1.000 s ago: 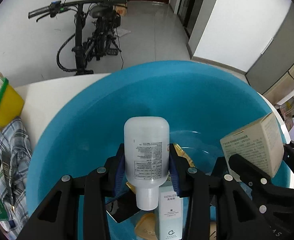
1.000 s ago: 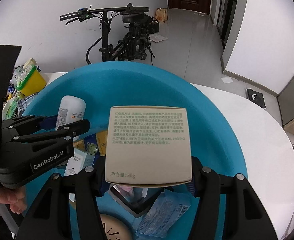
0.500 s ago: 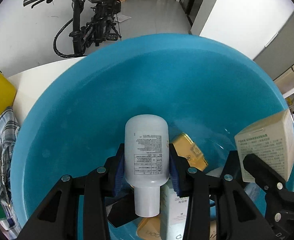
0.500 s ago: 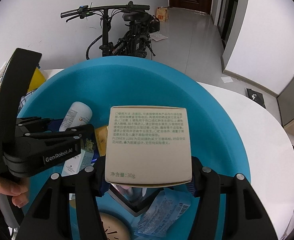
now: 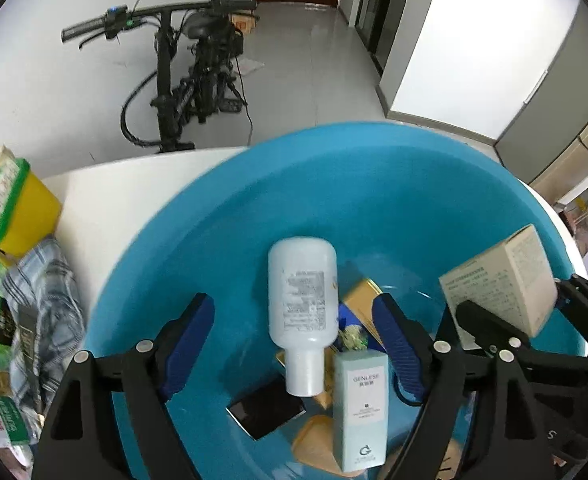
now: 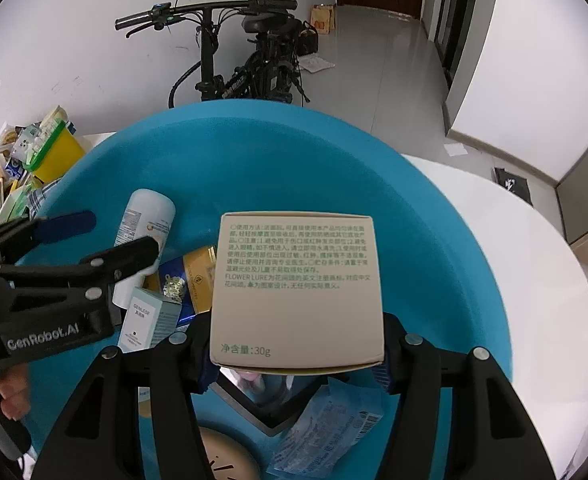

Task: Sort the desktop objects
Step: 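Open the left tool to drop the bottle into the basin while the right tool releases the box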

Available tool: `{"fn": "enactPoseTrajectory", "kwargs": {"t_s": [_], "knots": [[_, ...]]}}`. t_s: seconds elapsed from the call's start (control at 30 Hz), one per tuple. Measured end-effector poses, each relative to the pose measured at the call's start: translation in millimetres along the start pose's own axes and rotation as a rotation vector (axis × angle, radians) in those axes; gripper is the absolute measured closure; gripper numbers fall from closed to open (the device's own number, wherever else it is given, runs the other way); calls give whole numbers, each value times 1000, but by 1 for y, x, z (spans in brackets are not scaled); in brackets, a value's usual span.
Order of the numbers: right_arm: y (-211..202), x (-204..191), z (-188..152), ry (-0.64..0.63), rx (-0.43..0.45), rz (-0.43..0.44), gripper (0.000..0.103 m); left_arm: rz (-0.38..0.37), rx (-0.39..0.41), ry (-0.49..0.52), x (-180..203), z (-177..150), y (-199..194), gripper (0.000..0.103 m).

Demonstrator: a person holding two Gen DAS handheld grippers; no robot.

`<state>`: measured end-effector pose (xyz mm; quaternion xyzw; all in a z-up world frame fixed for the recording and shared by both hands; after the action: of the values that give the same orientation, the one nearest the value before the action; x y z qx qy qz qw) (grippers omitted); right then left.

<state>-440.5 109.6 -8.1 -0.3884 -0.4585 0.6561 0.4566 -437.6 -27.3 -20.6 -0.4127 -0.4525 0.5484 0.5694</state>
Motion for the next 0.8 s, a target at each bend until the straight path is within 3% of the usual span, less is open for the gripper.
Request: {"fn": "enactPoseTrajectory", "kwargs": {"t_s": [0.2, 0.33, 0.47, 0.63, 0.8], "knots": [[18, -4, 2, -39, -100, -44, 44, 16, 5, 13, 3, -4, 1, 20], [23, -2, 1, -20, -126, -19, 41, 1, -12, 26, 4, -4, 6, 20], [14, -1, -2, -14, -101, 0, 35, 12, 1, 17, 4, -7, 3, 20], [-14, -8, -7, -50, 20, -97, 19, 13, 66, 5, 2, -6, -14, 20], [-39, -10, -11, -61, 102, -115, 16, 28, 145, 13, 4, -6, -33, 20]]}}
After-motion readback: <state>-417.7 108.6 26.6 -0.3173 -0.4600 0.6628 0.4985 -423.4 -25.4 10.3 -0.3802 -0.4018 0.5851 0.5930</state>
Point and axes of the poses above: each gripper's, at about its wrist camera, not at the fingertips, and y roughly the way its jaws point, x to its right, z to its top, the point moved 1 cm from there along y, roughly the way its jaws point, and after that the axes turned 8 degrees about -x, right-handed, at the moved point
